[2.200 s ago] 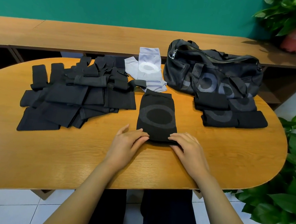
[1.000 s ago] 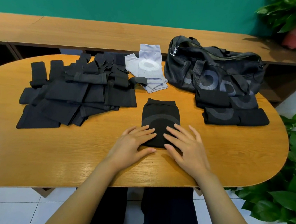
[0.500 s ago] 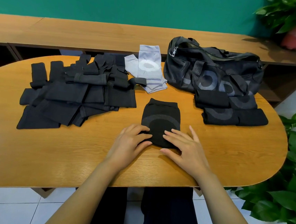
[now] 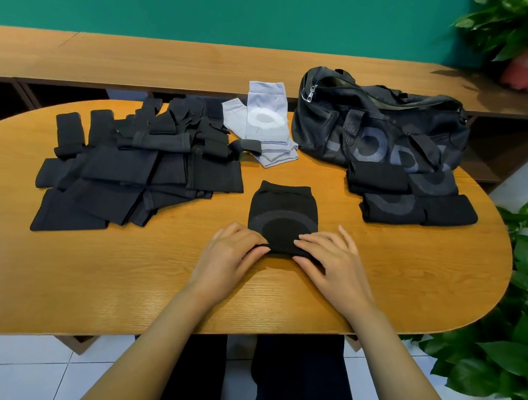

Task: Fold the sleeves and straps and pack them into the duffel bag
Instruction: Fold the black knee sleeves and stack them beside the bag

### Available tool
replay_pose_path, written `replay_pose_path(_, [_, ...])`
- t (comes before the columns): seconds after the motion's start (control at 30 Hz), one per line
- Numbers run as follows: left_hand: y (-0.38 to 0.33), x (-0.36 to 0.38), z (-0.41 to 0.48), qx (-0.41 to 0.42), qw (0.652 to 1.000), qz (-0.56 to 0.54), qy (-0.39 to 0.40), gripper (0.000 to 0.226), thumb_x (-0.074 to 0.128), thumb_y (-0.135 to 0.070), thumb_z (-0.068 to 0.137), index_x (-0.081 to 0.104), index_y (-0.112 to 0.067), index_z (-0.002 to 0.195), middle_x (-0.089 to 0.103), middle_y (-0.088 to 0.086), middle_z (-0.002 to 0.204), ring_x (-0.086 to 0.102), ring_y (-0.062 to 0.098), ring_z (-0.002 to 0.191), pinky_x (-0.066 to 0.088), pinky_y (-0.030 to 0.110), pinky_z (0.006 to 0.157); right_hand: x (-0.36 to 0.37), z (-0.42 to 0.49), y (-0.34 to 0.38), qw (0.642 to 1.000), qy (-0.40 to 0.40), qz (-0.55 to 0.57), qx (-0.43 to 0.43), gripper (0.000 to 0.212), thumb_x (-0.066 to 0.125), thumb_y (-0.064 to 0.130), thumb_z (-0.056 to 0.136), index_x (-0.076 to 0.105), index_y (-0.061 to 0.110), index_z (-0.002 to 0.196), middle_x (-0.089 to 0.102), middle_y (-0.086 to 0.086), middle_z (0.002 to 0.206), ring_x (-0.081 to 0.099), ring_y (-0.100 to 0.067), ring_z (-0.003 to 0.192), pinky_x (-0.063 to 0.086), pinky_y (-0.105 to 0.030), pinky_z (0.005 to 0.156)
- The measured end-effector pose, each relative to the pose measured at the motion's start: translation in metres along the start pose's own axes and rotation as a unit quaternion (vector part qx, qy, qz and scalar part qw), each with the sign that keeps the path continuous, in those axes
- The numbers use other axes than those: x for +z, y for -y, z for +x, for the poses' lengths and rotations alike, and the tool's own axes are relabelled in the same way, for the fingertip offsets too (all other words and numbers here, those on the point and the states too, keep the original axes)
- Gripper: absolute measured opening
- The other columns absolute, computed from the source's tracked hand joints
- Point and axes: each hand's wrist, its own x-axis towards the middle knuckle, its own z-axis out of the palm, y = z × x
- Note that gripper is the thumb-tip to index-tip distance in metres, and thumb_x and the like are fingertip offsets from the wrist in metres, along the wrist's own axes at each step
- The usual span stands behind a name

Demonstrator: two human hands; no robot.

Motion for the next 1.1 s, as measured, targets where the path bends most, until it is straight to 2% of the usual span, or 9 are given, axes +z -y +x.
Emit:
replay_pose_path(0.17, [-0.0033, -0.0029, 0.0002, -0.023, 0.999, -0.021, 0.022, 0.044, 0.053, -0.053, 0.089, 0.061, -0.026, 0.123, 0.064, -0.011, 0.112, 0.052, 0.002, 0.105, 0.041, 0.025, 0.092, 0.0006, -0.0008, -0.0017, 0.999, -0.024, 0.026, 0.006, 0.039, 0.040, 0.043, 0.099, 0.067, 0.023, 0.118, 0.066, 0.009, 0.114, 0.056, -0.005, 0.111, 0.024, -0.037, 0.116])
replay_pose_path(0.3, [-0.0054, -0.0042, -0.0016, -0.053, 0.997, -0.053, 0.015, 0.050, 0.061, -0.037, 0.091, 0.047, -0.029, 0.139, 0.061, -0.013, 0.117, 0.053, 0.001, 0.108, 0.044, 0.021, 0.094, -0.0014, -0.0003, 0.0010, 0.998, -0.041, 0.050, 0.017, 0.039, 0.041, 0.040, 0.099, 0.064, 0.020, 0.123, 0.066, 0.006, 0.113, 0.052, -0.003, 0.111, 0.033, -0.038, 0.111])
replay_pose_path(0.47, [-0.0060, -0.0055, -0.0024, -0.084, 0.992, -0.097, 0.018, 0.055, 0.060, -0.029, 0.095, 0.033, -0.039, 0.142, 0.049, -0.023, 0.117, 0.045, -0.019, 0.101, 0.037, 0.000, 0.084, -0.0040, -0.0036, 0.0024, 0.993, -0.041, 0.098, 0.056, 0.043, 0.050, 0.037, 0.097, 0.055, 0.019, 0.135, 0.064, 0.002, 0.118, 0.053, -0.015, 0.116, 0.044, -0.034, 0.098])
replay_pose_path(0.57, [-0.0054, -0.0049, -0.0022, -0.077, 0.991, -0.110, 0.011, 0.051, 0.057, -0.029, 0.096, 0.034, -0.038, 0.141, 0.053, -0.017, 0.123, 0.046, -0.019, 0.102, 0.040, 0.004, 0.087, -0.0038, -0.0035, 0.0020, 0.991, -0.034, 0.105, 0.075, 0.045, 0.051, 0.037, 0.095, 0.053, 0.020, 0.137, 0.062, 0.002, 0.117, 0.053, -0.017, 0.115, 0.045, -0.033, 0.097])
replay_pose_path(0.67, [-0.0043, -0.0030, -0.0014, -0.039, 0.996, -0.079, -0.011, 0.041, 0.053, -0.031, 0.097, 0.046, -0.027, 0.138, 0.052, -0.007, 0.134, 0.044, -0.006, 0.117, 0.045, 0.024, 0.101, -0.0036, -0.0019, 0.0019, 0.994, -0.062, 0.074, 0.044, 0.037, 0.050, 0.033, 0.098, 0.060, 0.017, 0.130, 0.065, 0.003, 0.110, 0.052, -0.011, 0.110, 0.042, -0.034, 0.099])
replay_pose_path(0.73, [-0.0025, -0.0003, -0.0021, 0.014, 0.999, -0.012, -0.041, 0.038, 0.050, -0.033, 0.098, 0.055, -0.020, 0.133, 0.049, -0.002, 0.141, 0.044, 0.011, 0.127, 0.039, 0.032, 0.104, -0.0027, -0.0015, 0.0005, 0.996, -0.075, 0.044, 0.034, 0.036, 0.047, 0.032, 0.098, 0.063, 0.016, 0.126, 0.065, 0.003, 0.106, 0.050, -0.007, 0.106, 0.040, -0.033, 0.100])
replay_pose_path(0.83, [-0.0015, 0.0002, -0.0030, 0.071, 0.996, 0.052, -0.031, 0.036, 0.048, -0.037, 0.098, 0.062, -0.020, 0.126, 0.049, -0.001, 0.143, 0.043, 0.016, 0.130, 0.029, 0.030, 0.106, -0.0010, -0.0005, -0.0008, 0.996, -0.065, 0.029, 0.050, 0.039, 0.042, 0.034, 0.099, 0.063, 0.016, 0.126, 0.064, 0.001, 0.107, 0.052, -0.010, 0.104, 0.043, -0.036, 0.099])
replay_pose_path(0.97, [-0.0008, 0.0008, -0.0011, 0.071, 0.994, 0.062, 0.056, 0.049, 0.044, -0.053, 0.097, 0.056, -0.025, 0.136, 0.048, -0.010, 0.145, 0.035, 0.008, 0.137, 0.015, 0.025, 0.113, -0.0009, 0.0015, -0.0002, 0.995, -0.037, 0.016, 0.088, 0.047, 0.033, 0.039, 0.100, 0.058, 0.018, 0.134, 0.060, -0.002, 0.128, 0.050, -0.016, 0.120, 0.044, -0.045, 0.101])
replay_pose_path(1.1, [-0.0007, 0.0035, 0.0037, 0.026, 0.989, 0.069, 0.128, 0.067, 0.037, -0.066, 0.091, 0.039, -0.031, 0.148, 0.032, -0.016, 0.154, 0.016, 0.000, 0.145, 0.001, 0.035, 0.122, -0.0045, 0.0036, 0.0010, 0.998, 0.017, -0.006, 0.055, 0.056, 0.019, 0.051, 0.104, 0.044, 0.024, 0.146, 0.036, 0.005, 0.155, 0.022, -0.014, 0.147, 0.014, -0.045, 0.121])
